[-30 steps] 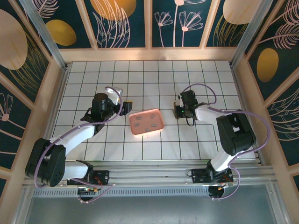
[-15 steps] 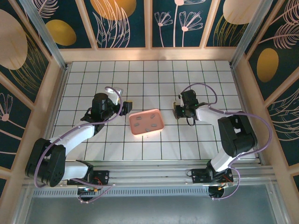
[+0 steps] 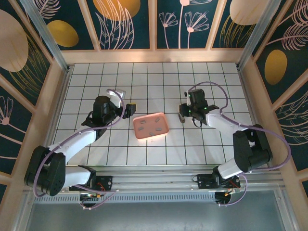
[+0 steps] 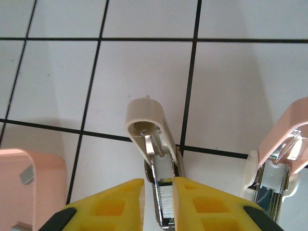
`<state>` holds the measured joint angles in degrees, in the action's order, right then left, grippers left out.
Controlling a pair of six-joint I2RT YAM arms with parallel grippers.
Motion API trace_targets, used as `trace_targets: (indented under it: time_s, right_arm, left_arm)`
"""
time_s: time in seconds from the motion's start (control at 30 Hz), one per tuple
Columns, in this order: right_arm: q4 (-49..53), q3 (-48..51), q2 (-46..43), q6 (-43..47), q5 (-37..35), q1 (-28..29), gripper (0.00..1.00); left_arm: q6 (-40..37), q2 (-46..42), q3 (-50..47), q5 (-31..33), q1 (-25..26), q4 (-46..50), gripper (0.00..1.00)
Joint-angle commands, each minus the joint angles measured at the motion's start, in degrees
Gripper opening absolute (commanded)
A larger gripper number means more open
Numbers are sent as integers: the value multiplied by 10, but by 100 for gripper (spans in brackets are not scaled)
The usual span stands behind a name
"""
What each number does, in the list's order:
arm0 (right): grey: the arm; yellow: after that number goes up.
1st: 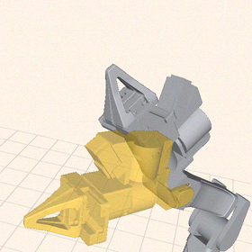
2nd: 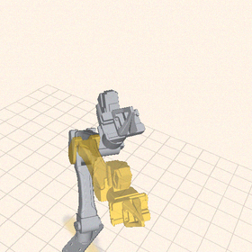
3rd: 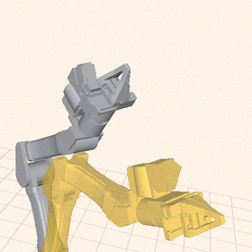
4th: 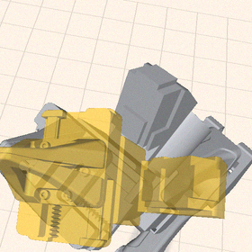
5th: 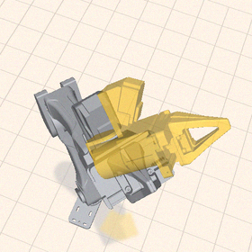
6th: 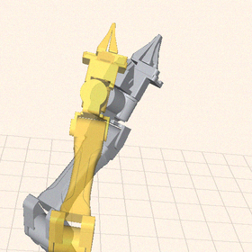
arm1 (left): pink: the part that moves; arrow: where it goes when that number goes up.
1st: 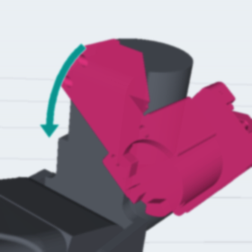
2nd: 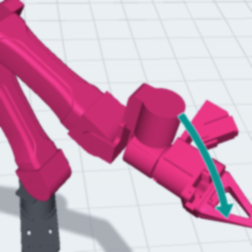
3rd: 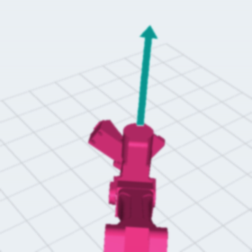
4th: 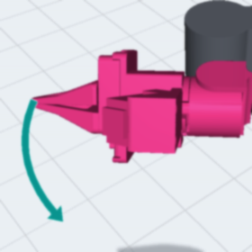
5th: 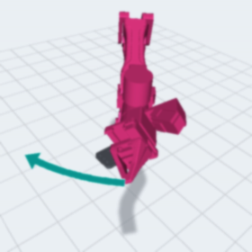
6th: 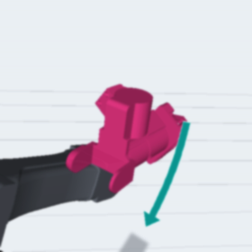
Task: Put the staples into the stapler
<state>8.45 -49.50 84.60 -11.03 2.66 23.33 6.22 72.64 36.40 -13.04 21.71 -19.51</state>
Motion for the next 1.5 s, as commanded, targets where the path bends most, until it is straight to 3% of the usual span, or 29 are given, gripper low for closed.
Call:
trace_targets:
  time_s: [0.0,0.37,0.83,1.23,1.47]
  right_arm:
    - [4,-6,-24,0,-4,5,22]
    - [-34,14,-98,33,-5,48,24]
    - [-102,49,-184,74,13,55,26]
    - [-124,19,-174,133,58,55,28]
    - [-158,19,-163,160,84,55,28]
  left_arm:
    - [-4,-17,4,3,3,-11,77]
    - [-4,-43,0,11,3,-6,78]
    - [-31,-101,5,85,3,20,81]
    - [9,-131,50,87,3,79,88]
    - [47,-183,17,90,3,95,88]
